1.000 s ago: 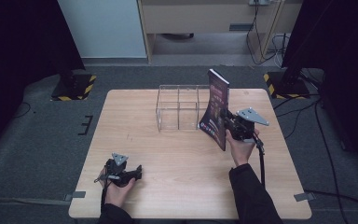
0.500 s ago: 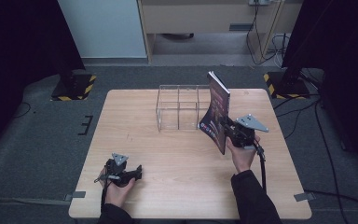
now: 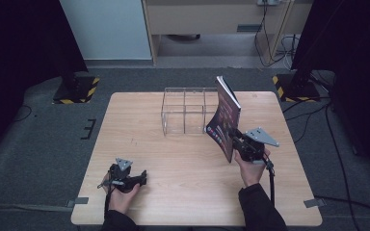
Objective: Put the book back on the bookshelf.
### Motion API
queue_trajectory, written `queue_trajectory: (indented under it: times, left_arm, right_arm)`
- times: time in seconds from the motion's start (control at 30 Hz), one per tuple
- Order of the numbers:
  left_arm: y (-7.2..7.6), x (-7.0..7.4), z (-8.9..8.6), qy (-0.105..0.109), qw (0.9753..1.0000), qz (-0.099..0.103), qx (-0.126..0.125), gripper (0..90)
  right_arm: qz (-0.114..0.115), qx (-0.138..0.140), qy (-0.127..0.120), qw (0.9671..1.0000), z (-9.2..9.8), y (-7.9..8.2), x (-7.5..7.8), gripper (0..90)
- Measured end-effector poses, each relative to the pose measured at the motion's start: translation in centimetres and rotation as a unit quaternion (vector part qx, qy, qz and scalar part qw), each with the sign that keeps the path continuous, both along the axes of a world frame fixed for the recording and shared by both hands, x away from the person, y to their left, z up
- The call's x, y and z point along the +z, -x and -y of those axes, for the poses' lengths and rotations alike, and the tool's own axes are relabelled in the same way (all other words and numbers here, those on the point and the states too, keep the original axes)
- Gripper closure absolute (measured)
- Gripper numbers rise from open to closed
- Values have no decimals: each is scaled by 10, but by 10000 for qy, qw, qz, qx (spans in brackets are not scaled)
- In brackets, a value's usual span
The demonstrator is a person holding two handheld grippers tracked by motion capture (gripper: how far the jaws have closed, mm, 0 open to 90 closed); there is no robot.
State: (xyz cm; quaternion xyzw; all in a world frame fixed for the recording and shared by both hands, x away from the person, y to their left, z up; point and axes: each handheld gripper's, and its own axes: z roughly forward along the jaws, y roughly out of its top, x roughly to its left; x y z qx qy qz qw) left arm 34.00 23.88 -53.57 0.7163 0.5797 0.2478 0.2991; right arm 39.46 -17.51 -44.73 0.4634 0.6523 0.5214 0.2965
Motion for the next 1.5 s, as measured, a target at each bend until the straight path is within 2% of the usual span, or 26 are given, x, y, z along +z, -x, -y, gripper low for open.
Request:
queue_trajectory:
  times: [0.13, 0.27, 0.5, 0.7, 0.73, 0.87, 0.93, 1.0, 1.03, 1.1, 1.23, 1.33, 1.5]
  left_arm:
    - [0, 0, 0, -8, 10000, -9, -9, 85]
    - [0, 0, 0, 0, 10000, -1, 1, 85]
    - [0, 0, 0, 0, 10000, 0, 2, 85]
    - [0, 0, 0, 5, 10000, -2, 4, 84]
    - [0, 0, 0, 4, 10000, -2, 3, 84]
    - [0, 0, 0, 3, 10000, -2, 2, 84]
    - [0, 0, 0, 5, 10000, -2, 3, 84]
    - [0, 0, 0, 5, 10000, -2, 3, 84]
    - [0, 0, 0, 5, 10000, -2, 3, 84]
    - [0, 0, 0, 6, 10000, -3, 3, 84]
    - [0, 0, 0, 1, 10000, -5, 1, 83]
    - [0, 0, 0, 5, 10000, -4, 1, 83]
    - [0, 0, 0, 7, 10000, -3, 2, 83]
  right_arm:
    - [-29, -43, -33, 10000, 1, 7, -3, 779]
    - [-71, -67, -166, 9998, 4, 15, -7, 780]
    - [-123, -84, -268, 9995, 8, 20, -8, 772]
    - [79, -43, -263, 9996, 8, 16, 10, 727]
    - [143, -55, -217, 9996, 6, 11, 21, 720]
    - [-4, -153, -121, 9998, 4, 0, 33, 741]
    - [-150, -188, -108, 9997, 5, -4, 35, 788]
    - [-176, -187, -133, 9996, 5, -5, 36, 802]
    - [-206, -344, -59, 9992, 4, -5, 37, 833]
    - [-221, -355, -74, 9991, 5, -5, 38, 836]
    - [-243, -354, -258, 9987, 6, -5, 38, 842]
    - [-121, -328, -345, 9988, 4, -4, 39, 843]
    - [71, -328, -333, 9989, -2, -9, 44, 844]
